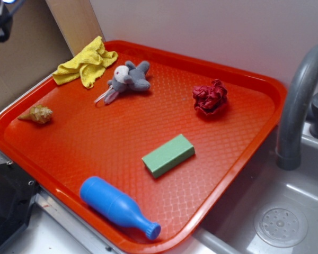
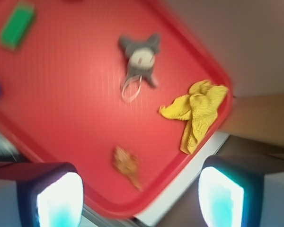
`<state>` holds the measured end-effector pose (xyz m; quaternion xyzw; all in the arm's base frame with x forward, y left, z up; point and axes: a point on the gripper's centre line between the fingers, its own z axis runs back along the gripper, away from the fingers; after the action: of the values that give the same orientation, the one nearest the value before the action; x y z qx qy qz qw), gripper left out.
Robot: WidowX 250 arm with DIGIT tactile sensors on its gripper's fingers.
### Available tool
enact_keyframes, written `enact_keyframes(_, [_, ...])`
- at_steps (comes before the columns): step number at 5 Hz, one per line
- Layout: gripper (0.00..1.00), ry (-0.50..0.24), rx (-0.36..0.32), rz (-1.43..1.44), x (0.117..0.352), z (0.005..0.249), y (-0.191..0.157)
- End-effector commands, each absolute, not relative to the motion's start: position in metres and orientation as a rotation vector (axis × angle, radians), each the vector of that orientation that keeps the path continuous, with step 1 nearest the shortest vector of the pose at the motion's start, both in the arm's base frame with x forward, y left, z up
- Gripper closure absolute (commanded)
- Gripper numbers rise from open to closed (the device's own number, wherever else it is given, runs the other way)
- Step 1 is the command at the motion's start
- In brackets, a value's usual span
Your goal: Grab the shell.
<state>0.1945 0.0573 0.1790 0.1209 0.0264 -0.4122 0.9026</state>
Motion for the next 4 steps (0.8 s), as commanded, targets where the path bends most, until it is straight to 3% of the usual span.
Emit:
enact_keyframes(1, [0.0, 0.327, 0.33, -1.111, 0.175, 0.105, 0.064])
enact_keyframes(2, [0.0, 0.399, 0.321, -1.144, 0.166, 0.073, 0.068])
enact_keyframes(3, [0.0, 0.419, 0.353, -1.106, 0.168, 0.05, 0.073])
enact_keyframes(4, [0.0, 0.434, 0.382, -1.086, 0.17, 0.044, 0.084])
